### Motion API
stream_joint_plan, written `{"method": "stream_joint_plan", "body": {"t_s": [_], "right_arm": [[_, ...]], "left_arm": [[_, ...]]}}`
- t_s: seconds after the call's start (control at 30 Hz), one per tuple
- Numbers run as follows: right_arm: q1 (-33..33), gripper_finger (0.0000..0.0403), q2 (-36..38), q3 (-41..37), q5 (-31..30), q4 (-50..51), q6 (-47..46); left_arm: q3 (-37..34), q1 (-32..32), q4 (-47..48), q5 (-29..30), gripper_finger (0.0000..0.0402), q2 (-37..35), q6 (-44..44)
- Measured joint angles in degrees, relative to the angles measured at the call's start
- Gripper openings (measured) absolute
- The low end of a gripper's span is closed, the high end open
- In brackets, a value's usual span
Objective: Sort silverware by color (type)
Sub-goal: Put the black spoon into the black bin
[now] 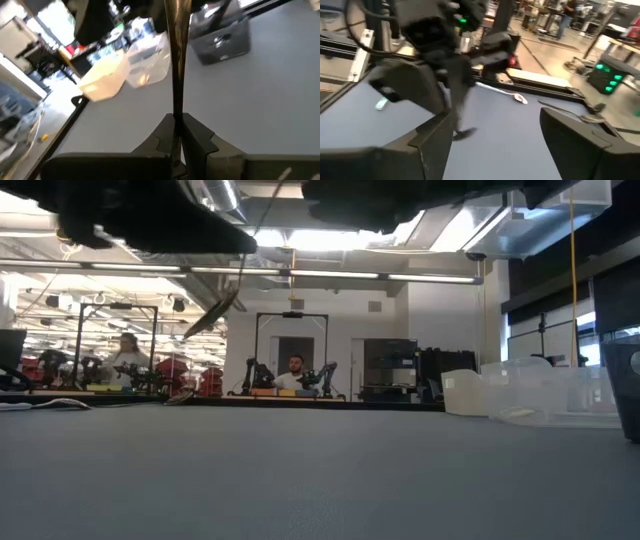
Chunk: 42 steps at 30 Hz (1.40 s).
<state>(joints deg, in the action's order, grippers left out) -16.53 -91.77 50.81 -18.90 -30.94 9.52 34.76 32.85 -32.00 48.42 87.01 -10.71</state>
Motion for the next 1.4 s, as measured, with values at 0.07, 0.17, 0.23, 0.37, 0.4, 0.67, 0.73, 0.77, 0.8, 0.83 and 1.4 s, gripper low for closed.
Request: {"method": "stream_joint_plan", "body": {"t_s": [0.07, 0.17, 0.23, 0.37, 0.4, 0.67, 0.73, 0.77, 0.8, 0.83, 1.4], "right_arm": [[0.0, 0.0277, 0.0, 0.0, -2.7, 0.37, 0.0], [0.03, 0.027, 0.02, 0.0, -5.65, 2.67, -0.03], [0.07, 0.0267, 0.02, 0.0, -5.83, 5.02, -0.35], [0.07, 0.0264, 0.0, 0.0, -2.9, 6.25, -2.59], [0.07, 0.0264, -0.24, 0.0, -1.18, 4.76, -2.88], [0.0, 0.0264, -8.16, 0.02, 5.84, -18.03, 0.42], [0.02, 0.0264, -9.81, 0.08, 5.44, -22.07, 1.25], [0.06, 0.0264, -10.72, 0.53, 5.42, -23.65, 1.33], [0.07, 0.0264, -11.42, 0.96, 4.99, -24.83, 1.37], [0.07, 0.0264, -12.01, 1.3, 4.26, -25.62, 1.36], [-0.04, 0.0016, -16.46, 7.76, -0.65, -21.76, 2.46]], "left_arm": [[-0.6, 0.91, -0.36, -0.33, 0.0015, -0.07, -1.5], [-0.8, 2.57, -0.3, 0.78, 0.0015, -0.03, -2.55], [-0.8, 3.89, -2.06, 3.78, 0.0015, -0.03, -4.03], [-0.78, 6.38, -6.97, 13.62, 0.0015, -0.05, -8.08], [-0.78, 6.6, -7.54, 15.13, 0.0015, -0.05, -8.58], [-0.78, 4.06, -7.53, 14.87, 0.0015, -0.05, -4.32], [-0.78, 3.82, -7.48, 14.11, 0.0015, -0.05, -4.0], [-0.78, 3.78, -7.51, 13.72, 0.0015, -0.05, -3.86], [-0.78, 3.8, -7.48, 13.57, 0.0015, -0.05, -3.55], [-0.78, 3.79, -7.49, 13.58, 0.0015, -0.05, -3.21], [-0.78, 3.8, -7.39, 14.43, 0.0015, -0.05, -1.75]]}}
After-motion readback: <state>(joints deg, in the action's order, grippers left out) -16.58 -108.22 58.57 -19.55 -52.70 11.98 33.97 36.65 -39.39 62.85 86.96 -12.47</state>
